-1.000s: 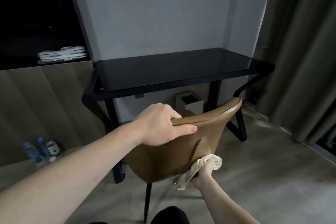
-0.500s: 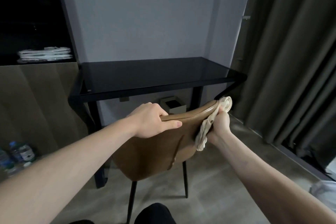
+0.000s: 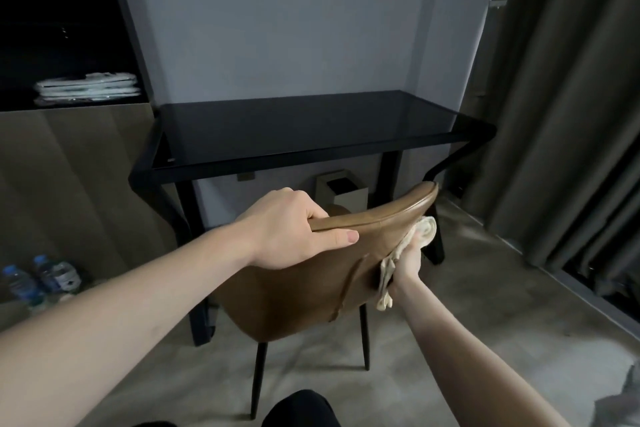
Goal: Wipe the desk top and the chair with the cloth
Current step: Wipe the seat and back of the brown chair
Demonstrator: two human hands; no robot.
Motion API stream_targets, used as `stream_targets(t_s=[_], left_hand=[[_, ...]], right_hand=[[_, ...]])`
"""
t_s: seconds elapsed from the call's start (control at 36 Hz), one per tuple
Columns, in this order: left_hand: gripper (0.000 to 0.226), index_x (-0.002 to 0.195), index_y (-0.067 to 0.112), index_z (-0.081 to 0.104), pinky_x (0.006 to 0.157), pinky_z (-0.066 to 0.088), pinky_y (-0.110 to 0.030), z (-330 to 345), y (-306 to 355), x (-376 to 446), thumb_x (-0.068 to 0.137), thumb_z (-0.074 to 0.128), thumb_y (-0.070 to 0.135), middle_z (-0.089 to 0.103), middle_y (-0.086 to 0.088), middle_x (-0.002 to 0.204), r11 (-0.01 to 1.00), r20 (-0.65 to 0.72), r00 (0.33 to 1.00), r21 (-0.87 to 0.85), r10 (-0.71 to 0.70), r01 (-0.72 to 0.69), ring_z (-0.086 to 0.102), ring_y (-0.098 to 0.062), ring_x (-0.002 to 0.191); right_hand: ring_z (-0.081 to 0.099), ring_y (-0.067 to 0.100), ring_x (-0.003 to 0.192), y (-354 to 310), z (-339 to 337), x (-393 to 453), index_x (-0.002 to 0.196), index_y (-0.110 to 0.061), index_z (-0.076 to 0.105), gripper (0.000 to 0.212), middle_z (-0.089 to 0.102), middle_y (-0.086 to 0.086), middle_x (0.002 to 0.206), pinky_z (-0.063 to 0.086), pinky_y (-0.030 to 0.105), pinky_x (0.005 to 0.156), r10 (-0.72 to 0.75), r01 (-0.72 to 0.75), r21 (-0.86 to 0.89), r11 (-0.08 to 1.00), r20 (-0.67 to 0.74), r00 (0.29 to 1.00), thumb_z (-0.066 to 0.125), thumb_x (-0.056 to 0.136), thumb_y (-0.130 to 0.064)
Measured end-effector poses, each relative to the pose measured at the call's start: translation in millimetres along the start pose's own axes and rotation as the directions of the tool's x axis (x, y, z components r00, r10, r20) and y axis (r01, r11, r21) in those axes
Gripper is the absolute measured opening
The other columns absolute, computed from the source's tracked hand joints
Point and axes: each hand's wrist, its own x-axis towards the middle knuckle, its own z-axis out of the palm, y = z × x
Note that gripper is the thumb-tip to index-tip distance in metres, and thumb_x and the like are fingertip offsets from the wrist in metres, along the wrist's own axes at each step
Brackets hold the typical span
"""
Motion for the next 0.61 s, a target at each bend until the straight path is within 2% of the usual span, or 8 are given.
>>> stream_targets(t_s=[0.06, 0.11, 0.17, 0.31, 0.42, 0.5, 0.56, 0.61], left_hand=[[0.069, 0.066, 0.018, 0.07, 0.062, 0.049, -0.041, -0.3, 0.1, 0.9, 0.082, 0.051, 0.082, 0.045, -0.009, 0.052, 1.0, 0.0, 1.0, 0.016, 0.003, -0.003, 0.046, -0.019, 0.048], [0.071, 0.065, 0.014, 0.067, 0.06, 0.046, -0.042, 0.0, -0.9, 1.9, 0.083, 0.053, 0.081, 0.038, -0.003, 0.048, 1.0, 0.006, 1.0, 0.01, 0.006, -0.006, 0.04, -0.016, 0.046], [0.07, 0.065, 0.015, 0.068, 0.056, 0.042, -0.037, 0.4, -2.5, 2.6, 0.083, 0.053, 0.081, 0.036, 0.0, 0.046, 1.0, 0.012, 1.0, 0.0, 0.008, -0.008, 0.039, -0.014, 0.045], [0.061, 0.065, 0.022, 0.072, 0.055, 0.041, -0.032, -0.5, -2.5, 3.4, 0.084, 0.054, 0.078, 0.038, 0.004, 0.044, 0.999, 0.019, 0.999, -0.017, 0.029, -0.028, 0.041, -0.012, 0.043], [0.063, 0.059, 0.024, 0.068, 0.058, 0.048, -0.039, -0.2, -1.6, 4.7, 0.082, 0.054, 0.081, 0.041, 0.002, 0.045, 0.999, 0.012, 1.0, -0.032, 0.019, -0.018, 0.044, -0.013, 0.044], [0.063, 0.057, 0.026, 0.068, 0.054, 0.043, -0.029, -2.3, 2.6, 6.8, 0.083, 0.052, 0.082, 0.047, 0.006, 0.043, 0.999, 0.009, 1.0, -0.038, 0.008, -0.008, 0.05, -0.011, 0.044], [0.07, 0.06, 0.017, 0.068, 0.052, 0.038, -0.019, -4.7, 8.0, 10.0, 0.086, 0.05, 0.079, 0.047, 0.01, 0.04, 0.999, 0.012, 1.0, -0.042, -0.004, 0.004, 0.05, -0.008, 0.041], [0.077, 0.055, 0.007, 0.052, 0.053, 0.034, -0.023, -4.8, 12.9, 15.2, 0.089, 0.05, 0.076, 0.04, 0.002, 0.039, 0.999, 0.004, 1.0, -0.037, -0.014, 0.014, 0.044, -0.008, 0.038]], right_hand=[[0.064, 0.036, 0.113, 21.3, -4.6, 11.8, 0.136, -0.012, 0.062, 0.082, 0.07, 0.007, 0.106, 0.045, 0.052, 0.104, 0.044, -0.044, -0.016, 0.999, 0.042, 0.998, 0.036, 0.095, -0.077], [0.064, 0.03, 0.101, 41.0, -7.6, 17.5, 0.147, -0.009, 0.047, 0.065, 0.063, 0.003, 0.105, 0.051, 0.043, 0.083, 0.053, -0.051, -0.024, 0.998, 0.087, 0.995, 0.027, 0.107, -0.057], [0.063, 0.024, 0.091, 59.5, -11.9, 19.6, 0.144, -0.011, 0.048, 0.057, 0.063, 0.006, 0.112, 0.05, 0.039, 0.076, 0.081, -0.079, -0.025, 0.997, 0.075, 0.994, 0.026, 0.109, -0.051], [0.063, 0.03, 0.116, 74.4, -13.0, 16.5, 0.125, -0.016, 0.067, 0.063, 0.071, 0.009, 0.124, 0.043, 0.049, 0.111, 0.248, -0.252, 0.11, 0.962, 0.048, 0.968, 0.037, 0.097, -0.064], [0.057, 0.032, 0.125, 57.1, -5.6, -0.3, 0.128, -0.013, 0.063, 0.059, 0.064, 0.01, 0.134, 0.036, 0.054, 0.116, 0.251, -0.256, 0.167, 0.952, 0.048, 0.967, 0.037, 0.1, -0.058], [0.054, 0.032, 0.129, 30.0, 1.5, -32.9, 0.128, -0.016, 0.066, 0.059, 0.064, 0.007, 0.129, 0.032, 0.053, 0.118, 0.287, -0.289, 0.157, 0.944, 0.032, 0.957, 0.043, 0.097, -0.061], [0.053, 0.033, 0.13, 9.8, 6.0, -51.6, 0.133, -0.014, 0.061, 0.059, 0.062, 0.01, 0.131, 0.034, 0.052, 0.117, 0.231, -0.24, 0.135, 0.961, 0.075, 0.97, 0.044, 0.099, -0.059], [0.051, 0.035, 0.133, -11.9, 9.5, -69.0, 0.138, -0.015, 0.057, 0.06, 0.059, 0.012, 0.132, 0.033, 0.053, 0.118, 0.158, -0.175, 0.139, 0.975, 0.119, 0.98, 0.042, 0.1, -0.059]])
